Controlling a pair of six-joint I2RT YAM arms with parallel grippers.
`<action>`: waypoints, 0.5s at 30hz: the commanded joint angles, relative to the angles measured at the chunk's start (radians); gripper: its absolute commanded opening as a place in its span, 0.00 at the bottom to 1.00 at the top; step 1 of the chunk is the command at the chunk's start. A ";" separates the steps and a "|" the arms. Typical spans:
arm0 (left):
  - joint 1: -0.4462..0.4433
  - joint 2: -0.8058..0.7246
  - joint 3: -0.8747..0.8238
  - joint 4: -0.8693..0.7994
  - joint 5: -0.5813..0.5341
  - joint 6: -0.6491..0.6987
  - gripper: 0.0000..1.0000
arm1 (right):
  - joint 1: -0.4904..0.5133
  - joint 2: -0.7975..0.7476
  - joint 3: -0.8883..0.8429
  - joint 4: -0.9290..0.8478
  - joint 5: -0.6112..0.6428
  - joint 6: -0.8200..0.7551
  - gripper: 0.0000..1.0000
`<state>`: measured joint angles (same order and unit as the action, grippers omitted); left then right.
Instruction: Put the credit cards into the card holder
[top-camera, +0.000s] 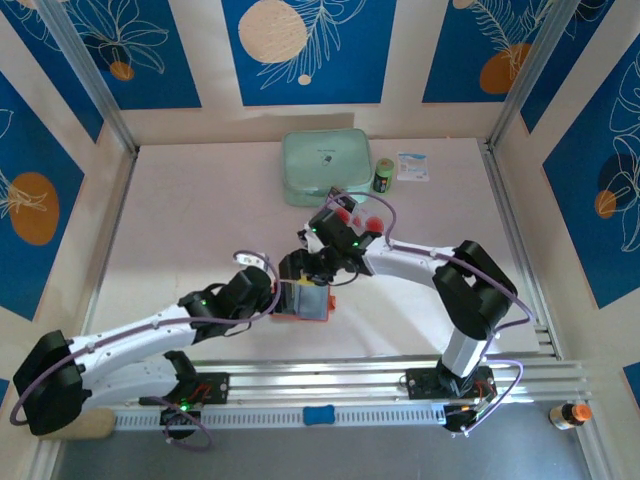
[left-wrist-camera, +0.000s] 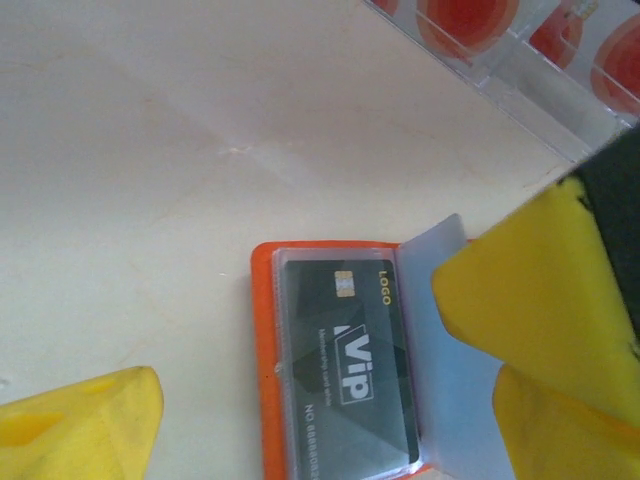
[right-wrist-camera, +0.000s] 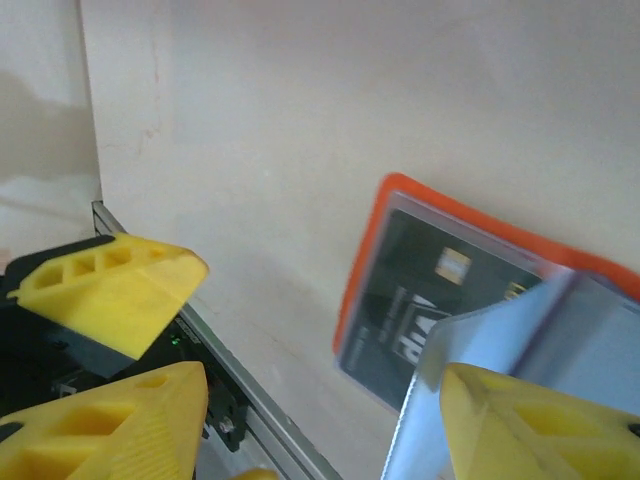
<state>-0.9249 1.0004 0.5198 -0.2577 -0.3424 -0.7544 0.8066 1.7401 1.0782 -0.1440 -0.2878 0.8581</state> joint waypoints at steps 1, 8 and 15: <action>0.010 -0.034 -0.023 -0.043 -0.033 -0.002 0.86 | 0.018 0.071 0.053 -0.014 0.010 0.029 0.63; 0.026 -0.036 -0.039 -0.040 -0.019 0.024 0.88 | 0.031 0.184 0.129 -0.003 0.011 0.051 0.63; 0.045 0.045 -0.044 0.011 0.017 0.045 0.88 | 0.028 0.188 0.141 -0.009 0.006 0.055 0.63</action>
<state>-0.8906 1.0157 0.4885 -0.2691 -0.3431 -0.7338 0.8310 1.9358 1.1923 -0.1421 -0.2699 0.8997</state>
